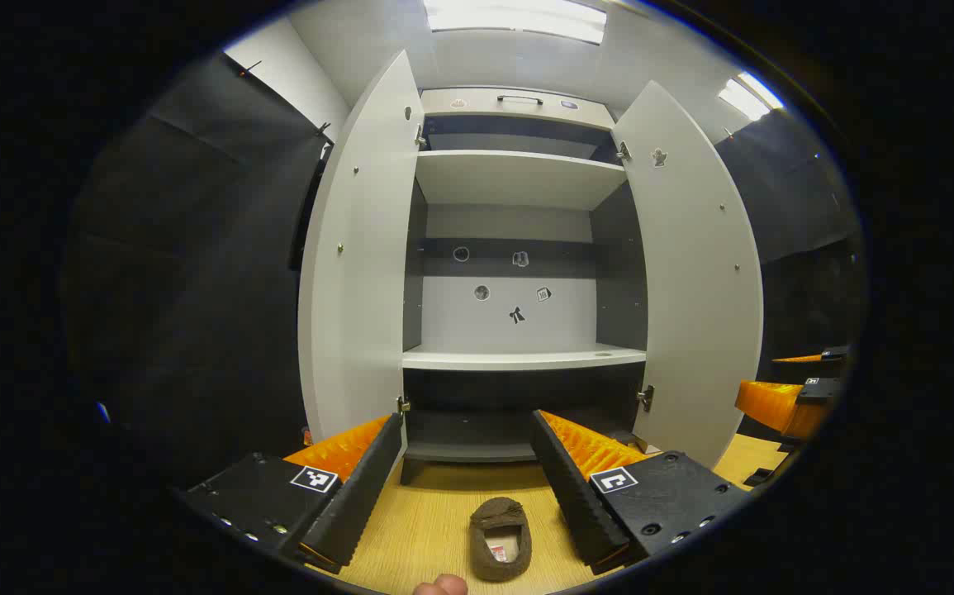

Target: Grab one shoe with the right hand and put it into the shoe cabinet, grab the other shoe with the left hand and put it into the shoe cabinet; then close the right door with the right hand and the left door with the left hand.

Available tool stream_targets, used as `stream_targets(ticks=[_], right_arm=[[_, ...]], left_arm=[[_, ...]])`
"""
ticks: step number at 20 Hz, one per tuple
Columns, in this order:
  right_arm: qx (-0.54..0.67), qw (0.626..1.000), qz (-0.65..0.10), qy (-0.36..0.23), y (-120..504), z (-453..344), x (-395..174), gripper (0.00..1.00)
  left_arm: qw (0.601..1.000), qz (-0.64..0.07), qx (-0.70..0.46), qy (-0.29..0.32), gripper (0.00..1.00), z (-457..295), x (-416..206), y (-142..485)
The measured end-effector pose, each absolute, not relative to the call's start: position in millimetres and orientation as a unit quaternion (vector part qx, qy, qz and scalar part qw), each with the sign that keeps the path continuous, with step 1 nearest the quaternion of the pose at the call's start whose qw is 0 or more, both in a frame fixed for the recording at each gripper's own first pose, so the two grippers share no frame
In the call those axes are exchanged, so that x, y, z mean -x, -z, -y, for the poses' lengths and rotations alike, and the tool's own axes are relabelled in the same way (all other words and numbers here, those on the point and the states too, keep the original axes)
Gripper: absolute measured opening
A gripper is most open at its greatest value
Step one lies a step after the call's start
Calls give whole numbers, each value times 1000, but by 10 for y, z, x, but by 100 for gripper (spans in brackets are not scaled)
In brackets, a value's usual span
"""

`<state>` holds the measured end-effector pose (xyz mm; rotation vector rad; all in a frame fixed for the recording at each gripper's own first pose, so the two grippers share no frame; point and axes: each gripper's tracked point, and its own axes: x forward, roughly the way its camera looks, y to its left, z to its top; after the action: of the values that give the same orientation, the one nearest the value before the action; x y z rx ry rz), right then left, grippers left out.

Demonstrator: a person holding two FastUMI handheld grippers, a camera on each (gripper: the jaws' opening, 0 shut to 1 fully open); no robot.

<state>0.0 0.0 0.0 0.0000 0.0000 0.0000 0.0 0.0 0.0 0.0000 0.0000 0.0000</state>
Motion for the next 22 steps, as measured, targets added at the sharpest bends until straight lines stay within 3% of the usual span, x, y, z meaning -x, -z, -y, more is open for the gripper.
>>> stream_targets(ticks=[8, 10, 12, 13, 15, 18, 22], right_arm=[[1, 1000, -6, -8, 47, -90, -28, 99], [2, 1000, -5, -8, 41, -98, -26, 94], [2, 1000, -7, -8, 48, -97, -36, 99], [3, 1000, -8, -8, 50, -99, -38, 94], [3, 1000, -9, -8, 49, -112, -42, 98], [8, 1000, -17, -15, 81, -169, -98, 94], [7, 998, -41, -38, 191, -344, -255, 99]], left_arm=[[1000, 0, 3, -3, 95, -27, 36, -4], [1000, 1, 3, -3, 95, -39, 33, -12], [1000, 0, 4, -2, 95, -37, 33, -12], [1000, 1, 5, -2, 95, -36, 31, -14], [1000, 2, 6, -2, 95, -44, 27, -18], [1000, 2, 5, -4, 95, -65, 28, -26], [1000, -1, 8, -7, 95, -110, 48, -1]])
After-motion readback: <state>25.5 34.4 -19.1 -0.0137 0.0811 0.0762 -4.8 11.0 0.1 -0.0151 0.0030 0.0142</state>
